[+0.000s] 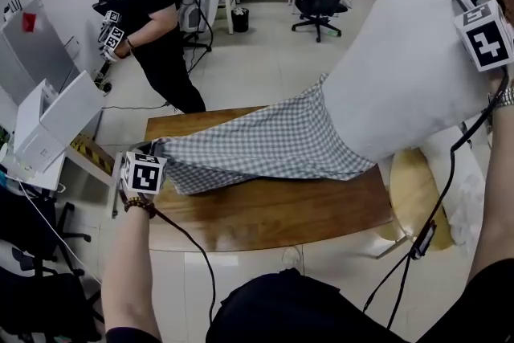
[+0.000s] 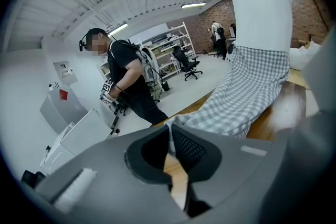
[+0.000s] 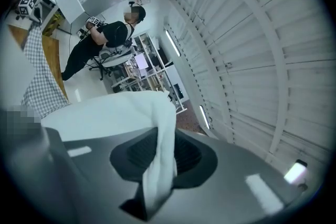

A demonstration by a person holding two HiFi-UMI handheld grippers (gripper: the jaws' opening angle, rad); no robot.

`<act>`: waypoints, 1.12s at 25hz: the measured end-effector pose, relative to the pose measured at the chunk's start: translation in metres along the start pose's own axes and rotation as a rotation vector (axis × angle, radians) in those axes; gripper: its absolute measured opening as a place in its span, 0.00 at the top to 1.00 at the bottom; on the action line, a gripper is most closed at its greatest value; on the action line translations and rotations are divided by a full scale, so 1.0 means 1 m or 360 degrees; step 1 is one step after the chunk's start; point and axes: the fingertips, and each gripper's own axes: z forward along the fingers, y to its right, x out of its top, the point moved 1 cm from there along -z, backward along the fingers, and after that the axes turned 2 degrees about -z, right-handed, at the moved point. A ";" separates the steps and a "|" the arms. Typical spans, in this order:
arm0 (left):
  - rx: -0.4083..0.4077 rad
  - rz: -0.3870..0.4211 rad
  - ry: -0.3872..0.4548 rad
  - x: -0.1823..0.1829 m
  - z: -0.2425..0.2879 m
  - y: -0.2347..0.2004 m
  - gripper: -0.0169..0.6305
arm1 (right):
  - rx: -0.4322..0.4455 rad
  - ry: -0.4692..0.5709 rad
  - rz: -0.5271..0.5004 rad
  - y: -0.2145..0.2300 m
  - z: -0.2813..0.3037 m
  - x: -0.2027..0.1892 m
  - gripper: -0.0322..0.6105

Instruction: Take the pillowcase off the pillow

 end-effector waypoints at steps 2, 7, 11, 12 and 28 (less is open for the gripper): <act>0.0010 -0.0047 -0.0026 -0.009 -0.001 -0.007 0.96 | -0.0008 -0.0053 0.0009 0.003 0.001 -0.009 0.83; 0.0091 -0.0083 -0.0080 -0.022 -0.002 -0.037 0.96 | -0.0054 -0.0230 0.0051 0.022 0.015 -0.055 0.83; 0.0083 -0.0059 -0.0117 -0.032 0.001 -0.041 0.96 | -0.0094 -0.0317 0.0047 0.030 0.016 -0.079 0.83; 0.0072 -0.0047 -0.0123 -0.034 0.002 -0.040 0.96 | -0.0088 -0.0322 0.0047 0.029 0.015 -0.081 0.83; -0.0248 0.0186 -0.0109 -0.041 0.024 0.044 0.96 | 0.0889 0.0263 -0.0235 -0.324 -0.040 0.128 0.83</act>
